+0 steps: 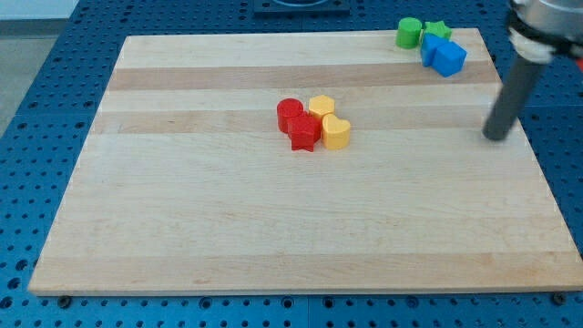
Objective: Place the arm towards the right center of the board
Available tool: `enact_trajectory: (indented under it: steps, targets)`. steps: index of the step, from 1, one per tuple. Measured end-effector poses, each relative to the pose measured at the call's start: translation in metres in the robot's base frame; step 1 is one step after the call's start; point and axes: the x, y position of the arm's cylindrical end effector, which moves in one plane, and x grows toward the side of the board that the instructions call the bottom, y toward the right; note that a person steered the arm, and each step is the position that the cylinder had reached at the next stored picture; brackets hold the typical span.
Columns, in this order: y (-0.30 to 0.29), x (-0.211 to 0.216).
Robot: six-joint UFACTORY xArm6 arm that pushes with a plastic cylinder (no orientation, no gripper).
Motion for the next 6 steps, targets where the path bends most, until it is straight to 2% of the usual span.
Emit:
enact_trajectory:
  steps: [2, 3, 4, 6]
  targets:
    - [0.005, 0.13]
    - [0.005, 0.155]
    - [0.005, 0.146]
    - [0.015, -0.008]
